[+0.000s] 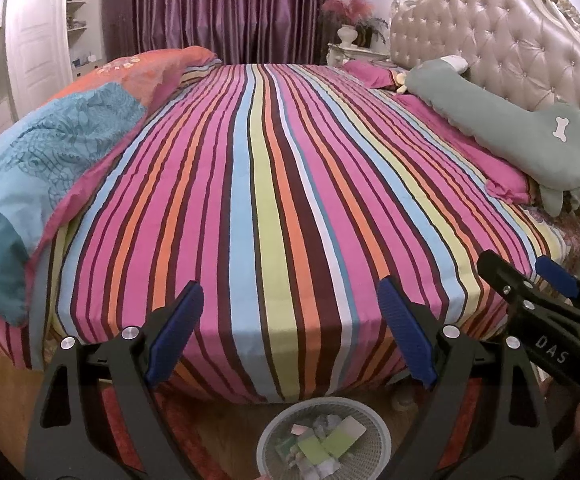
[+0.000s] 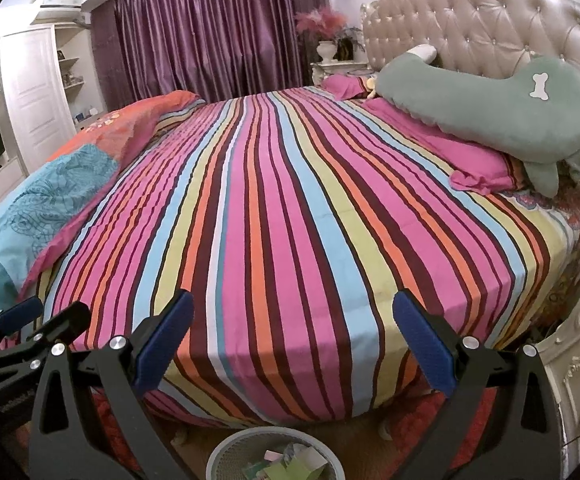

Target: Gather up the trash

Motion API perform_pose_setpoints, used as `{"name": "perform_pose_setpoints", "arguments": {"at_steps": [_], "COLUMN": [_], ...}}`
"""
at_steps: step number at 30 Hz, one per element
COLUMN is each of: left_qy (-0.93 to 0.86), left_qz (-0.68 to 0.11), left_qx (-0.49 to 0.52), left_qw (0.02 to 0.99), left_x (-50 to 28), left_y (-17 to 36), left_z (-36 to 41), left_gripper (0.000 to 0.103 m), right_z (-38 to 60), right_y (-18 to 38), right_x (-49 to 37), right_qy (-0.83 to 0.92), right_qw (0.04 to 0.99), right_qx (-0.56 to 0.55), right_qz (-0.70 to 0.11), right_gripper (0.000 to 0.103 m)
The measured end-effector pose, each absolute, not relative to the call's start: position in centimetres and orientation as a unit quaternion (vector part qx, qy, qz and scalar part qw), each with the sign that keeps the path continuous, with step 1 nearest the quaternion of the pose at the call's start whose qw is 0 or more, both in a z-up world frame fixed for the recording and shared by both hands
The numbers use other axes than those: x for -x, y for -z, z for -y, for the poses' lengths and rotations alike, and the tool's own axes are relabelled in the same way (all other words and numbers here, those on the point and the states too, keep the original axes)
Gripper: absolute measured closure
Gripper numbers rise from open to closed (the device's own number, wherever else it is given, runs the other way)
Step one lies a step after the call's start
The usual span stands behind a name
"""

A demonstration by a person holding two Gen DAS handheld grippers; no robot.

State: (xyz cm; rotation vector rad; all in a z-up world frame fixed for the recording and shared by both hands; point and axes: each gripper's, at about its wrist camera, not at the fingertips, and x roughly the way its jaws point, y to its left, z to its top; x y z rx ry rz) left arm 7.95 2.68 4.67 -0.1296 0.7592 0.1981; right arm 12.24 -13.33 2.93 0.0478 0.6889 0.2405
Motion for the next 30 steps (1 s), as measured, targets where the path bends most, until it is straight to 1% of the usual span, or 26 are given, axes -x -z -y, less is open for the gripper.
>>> {"name": "perform_pose_setpoints", "arguments": {"at_steps": [8,13,18,25,30], "left_qy": [-0.105,-0.097,-0.111,-0.106,-0.117], "left_qz": [-0.369,-0.376,-0.378,-0.391,-0.388], "left_qx": [0.047,0.063,0.052,0.077,0.066], "left_qw": [0.922,0.919,0.918,0.911,0.912], "left_x": [-8.1,-8.5,-8.5,-8.4,-8.2], "left_y": [-4.1,-3.7,-3.4,-3.0,-3.0], "left_z": [-2.8,-3.4,-3.5,-4.0,-3.9], "left_gripper": [0.017,0.017,0.017,0.017,0.017], "right_z": [13.2,13.0,12.9,12.9,12.9], "right_y": [-2.9,-2.7,-2.5,-2.4,-2.2], "right_x": [-12.2,-12.1,-12.1,-12.1,-12.0], "right_qy": [-0.119,-0.123,-0.124,-0.124,-0.124], "right_qw": [0.932,0.93,0.929,0.927,0.926], "right_qx": [-0.022,-0.018,-0.017,-0.018,-0.018], "right_qz": [-0.34,-0.345,-0.349,-0.353,-0.355], "right_gripper": [0.008,0.008,0.008,0.008,0.008]}}
